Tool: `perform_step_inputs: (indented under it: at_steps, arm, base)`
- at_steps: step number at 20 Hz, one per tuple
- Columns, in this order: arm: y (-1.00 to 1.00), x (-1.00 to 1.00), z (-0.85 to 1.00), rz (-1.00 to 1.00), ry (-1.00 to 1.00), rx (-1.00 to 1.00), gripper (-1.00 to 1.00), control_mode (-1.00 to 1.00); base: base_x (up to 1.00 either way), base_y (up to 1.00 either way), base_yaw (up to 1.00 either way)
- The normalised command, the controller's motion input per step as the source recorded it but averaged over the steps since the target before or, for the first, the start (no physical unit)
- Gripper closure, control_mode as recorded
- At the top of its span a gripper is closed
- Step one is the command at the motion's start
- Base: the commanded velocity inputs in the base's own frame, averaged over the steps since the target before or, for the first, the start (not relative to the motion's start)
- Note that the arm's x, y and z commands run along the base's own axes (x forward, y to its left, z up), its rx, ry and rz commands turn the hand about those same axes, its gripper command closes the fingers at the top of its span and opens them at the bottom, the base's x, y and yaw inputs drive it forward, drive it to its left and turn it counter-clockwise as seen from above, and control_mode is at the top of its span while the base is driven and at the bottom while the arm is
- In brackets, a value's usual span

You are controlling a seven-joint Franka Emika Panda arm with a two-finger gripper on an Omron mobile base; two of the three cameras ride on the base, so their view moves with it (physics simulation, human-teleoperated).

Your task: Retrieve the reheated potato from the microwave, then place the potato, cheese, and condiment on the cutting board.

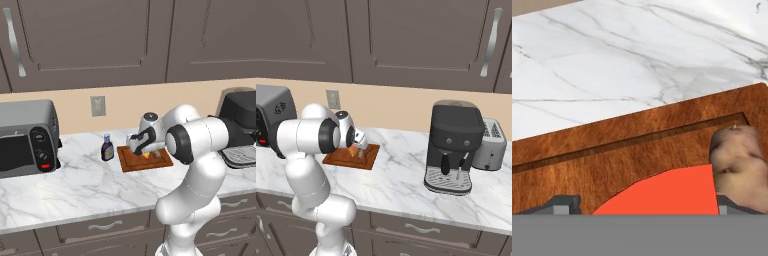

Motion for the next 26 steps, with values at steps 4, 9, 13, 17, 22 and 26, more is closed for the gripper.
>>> perform_step_inputs:
  at_steps: [4,9,13,17,22,26]
  arm:
    - [-0.09,-0.01,-0.09,0.00,0.00,0.00,-1.00,-1.00]
    - [-0.05,-0.04,-0.07,0.00,-0.03,0.00,-1.00,-1.00]
    - [-0.04,-0.08,0.05,0.00,-0.01,0.00,-1.00,-1.00]
    - [0.00,-0.07,0.17,0.00,0.00,0.00,-1.00,-1.00]
    - [-0.01,-0.05,0.18,0.00,0.00,0.00,-1.00,-1.00]
    - [0.00,-0.20,0.12,0.00,0.00,0.00,-1.00,-1.00]
  base:
    - [0.00,0.00,0.00]
    - [0.00,0.00,0.00]
    - [0.00,0.00,0.00]
    - [0.00,0.00,0.00]
    - [0.00,0.00,0.00]
    - [0.00,0.00,0.00]
